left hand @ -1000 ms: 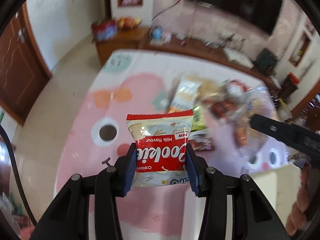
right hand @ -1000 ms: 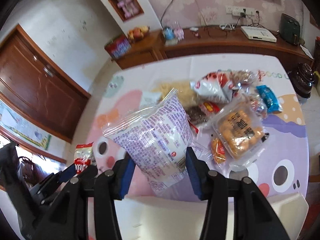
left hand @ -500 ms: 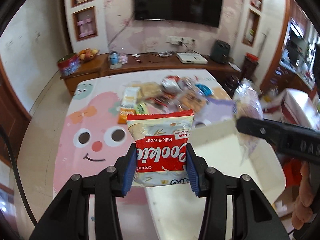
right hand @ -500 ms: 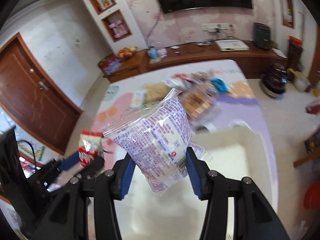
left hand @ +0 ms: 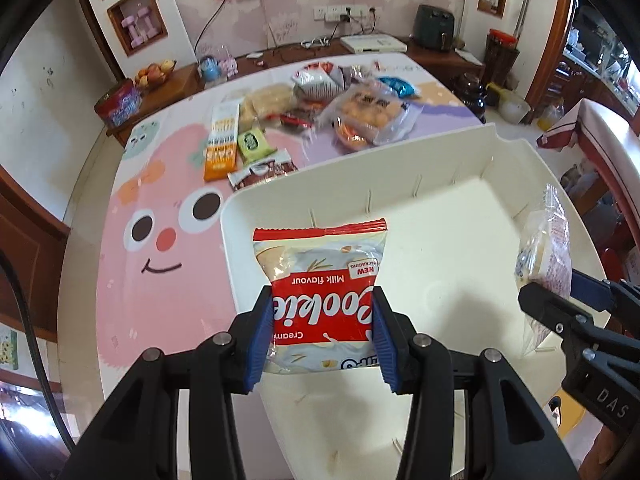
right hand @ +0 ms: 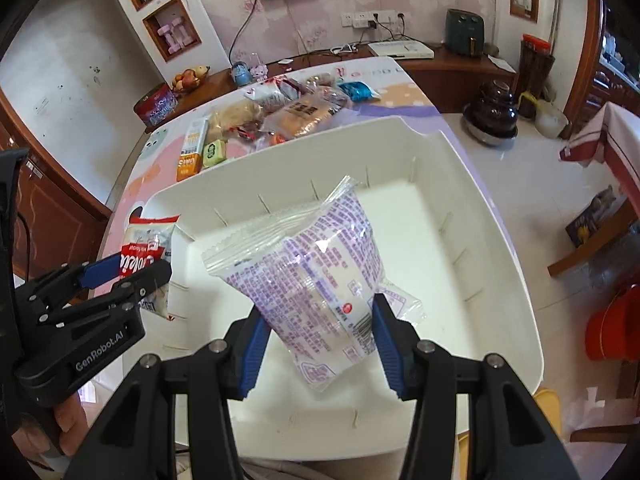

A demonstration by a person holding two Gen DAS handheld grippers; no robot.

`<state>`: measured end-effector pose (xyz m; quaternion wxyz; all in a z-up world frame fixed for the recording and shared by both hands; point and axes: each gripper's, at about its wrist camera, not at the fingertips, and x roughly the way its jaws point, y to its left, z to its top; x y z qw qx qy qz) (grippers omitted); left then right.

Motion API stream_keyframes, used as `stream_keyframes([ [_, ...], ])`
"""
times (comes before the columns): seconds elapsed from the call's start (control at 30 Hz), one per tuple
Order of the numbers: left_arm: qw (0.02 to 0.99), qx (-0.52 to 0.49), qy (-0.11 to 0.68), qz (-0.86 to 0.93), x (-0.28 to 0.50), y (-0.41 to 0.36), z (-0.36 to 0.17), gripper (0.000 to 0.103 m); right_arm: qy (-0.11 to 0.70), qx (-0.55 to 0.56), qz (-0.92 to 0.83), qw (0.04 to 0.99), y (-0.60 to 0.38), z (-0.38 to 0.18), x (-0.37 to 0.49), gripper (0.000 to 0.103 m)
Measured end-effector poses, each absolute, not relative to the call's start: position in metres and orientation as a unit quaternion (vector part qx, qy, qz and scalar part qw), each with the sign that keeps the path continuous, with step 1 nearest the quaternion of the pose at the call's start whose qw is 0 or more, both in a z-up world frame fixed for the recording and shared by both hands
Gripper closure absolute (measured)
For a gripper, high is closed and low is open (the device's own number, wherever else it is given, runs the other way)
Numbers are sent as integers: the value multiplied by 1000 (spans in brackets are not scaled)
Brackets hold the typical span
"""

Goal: Organize snacks
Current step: 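Carry both packs over the white tray and release them inside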

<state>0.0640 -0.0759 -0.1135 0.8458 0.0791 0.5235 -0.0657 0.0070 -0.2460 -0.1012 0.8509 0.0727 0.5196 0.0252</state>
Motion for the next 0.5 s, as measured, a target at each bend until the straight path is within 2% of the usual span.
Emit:
stream_keyframes([
  [0.33, 837, 93, 537, -56, 60, -87, -118, 56, 516, 64, 29, 854, -248, -101, 0, 51],
  [0.4, 839, 92, 534, -53, 59, -87, -116, 36, 506, 51, 25, 860, -245, -97, -4, 47],
  [0.47, 846, 86, 523, -53, 57, -86, -111, 26, 494, 43, 17, 868, -244, -90, -8, 41],
  [0.5, 851, 83, 516, -54, 56, -85, -107, 26, 487, 41, 13, 872, -245, -86, -11, 39],
])
